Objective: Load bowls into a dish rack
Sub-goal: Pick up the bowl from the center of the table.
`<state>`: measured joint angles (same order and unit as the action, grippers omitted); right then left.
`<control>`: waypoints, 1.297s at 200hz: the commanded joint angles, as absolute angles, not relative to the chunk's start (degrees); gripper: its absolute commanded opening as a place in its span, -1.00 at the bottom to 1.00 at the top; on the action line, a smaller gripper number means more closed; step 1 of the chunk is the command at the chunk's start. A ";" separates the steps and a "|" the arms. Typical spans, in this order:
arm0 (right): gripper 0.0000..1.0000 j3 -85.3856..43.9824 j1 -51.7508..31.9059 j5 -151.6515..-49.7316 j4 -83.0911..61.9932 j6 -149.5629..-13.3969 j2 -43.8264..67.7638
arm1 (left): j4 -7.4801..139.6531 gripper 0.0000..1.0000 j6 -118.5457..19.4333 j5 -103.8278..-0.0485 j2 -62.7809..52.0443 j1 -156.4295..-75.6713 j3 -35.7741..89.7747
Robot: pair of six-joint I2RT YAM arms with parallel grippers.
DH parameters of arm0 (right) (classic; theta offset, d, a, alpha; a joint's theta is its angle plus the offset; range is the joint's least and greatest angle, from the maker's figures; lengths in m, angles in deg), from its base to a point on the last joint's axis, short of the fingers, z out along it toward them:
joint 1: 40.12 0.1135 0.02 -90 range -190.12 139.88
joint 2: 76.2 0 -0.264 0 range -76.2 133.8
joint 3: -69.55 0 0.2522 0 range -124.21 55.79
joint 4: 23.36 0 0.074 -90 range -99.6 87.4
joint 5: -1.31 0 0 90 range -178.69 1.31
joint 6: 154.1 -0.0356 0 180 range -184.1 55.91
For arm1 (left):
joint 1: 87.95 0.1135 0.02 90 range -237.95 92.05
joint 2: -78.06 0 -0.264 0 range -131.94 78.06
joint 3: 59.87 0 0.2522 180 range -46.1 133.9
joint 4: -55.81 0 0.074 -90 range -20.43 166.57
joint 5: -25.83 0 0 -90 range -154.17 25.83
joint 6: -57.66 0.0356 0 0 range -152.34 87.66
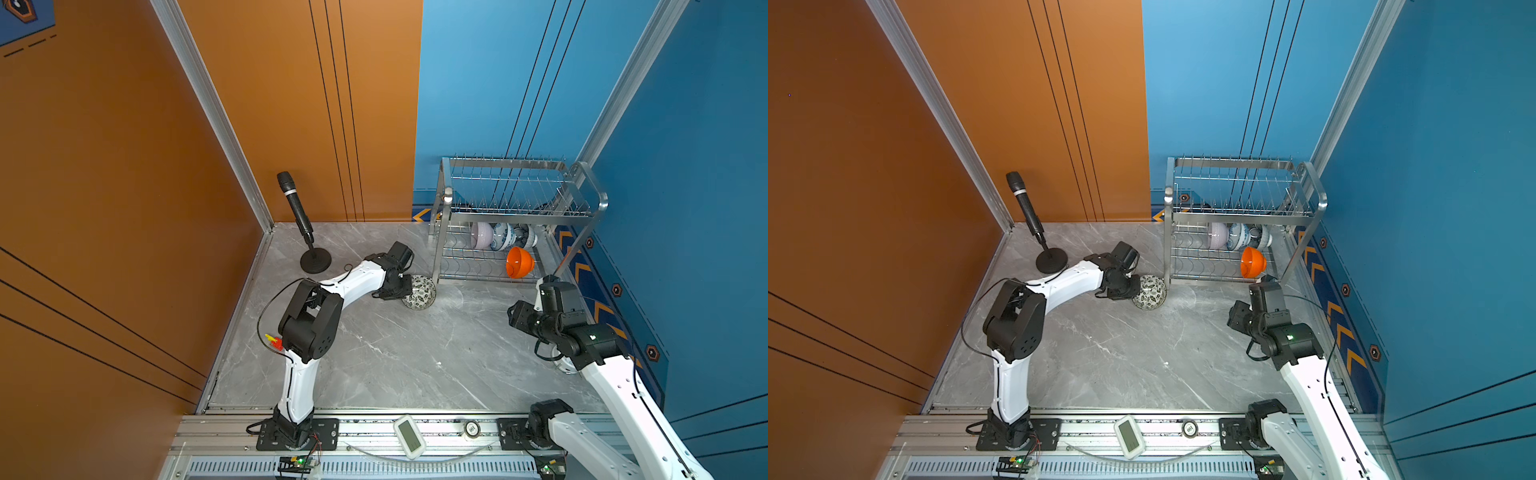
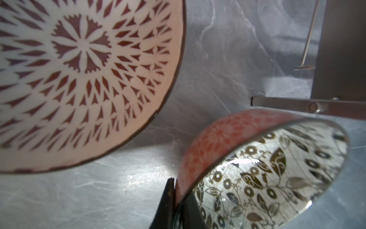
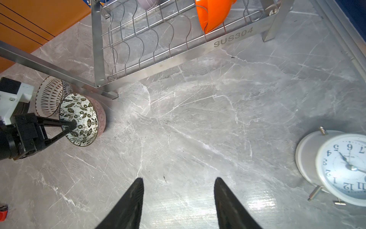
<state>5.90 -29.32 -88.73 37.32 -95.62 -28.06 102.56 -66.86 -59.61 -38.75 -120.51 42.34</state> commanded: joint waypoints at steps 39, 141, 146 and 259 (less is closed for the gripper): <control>0.14 6.57 -29.79 -90.16 36.06 -94.99 -27.58 | 104.37 -1.00 -66.71 -60.56 -38.45 -119.91 42.93; 0.09 6.53 -27.10 -91.34 36.35 -95.73 -28.19 | 104.37 -1.00 -67.06 -58.31 -32.22 -120.37 39.21; 0.10 6.44 -26.48 -91.03 36.37 -95.74 -28.05 | 104.37 -1.00 -66.98 -58.04 -31.88 -120.47 38.99; 0.20 4.41 -10.02 -88.96 27.06 -100.03 -19.04 | 104.50 -1.00 -66.48 -55.46 -25.60 -124.55 34.15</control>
<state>5.92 -12.86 -89.97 31.68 -97.92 -21.28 104.05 -66.86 -57.64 -28.42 -123.35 35.13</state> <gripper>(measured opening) 0.596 0.075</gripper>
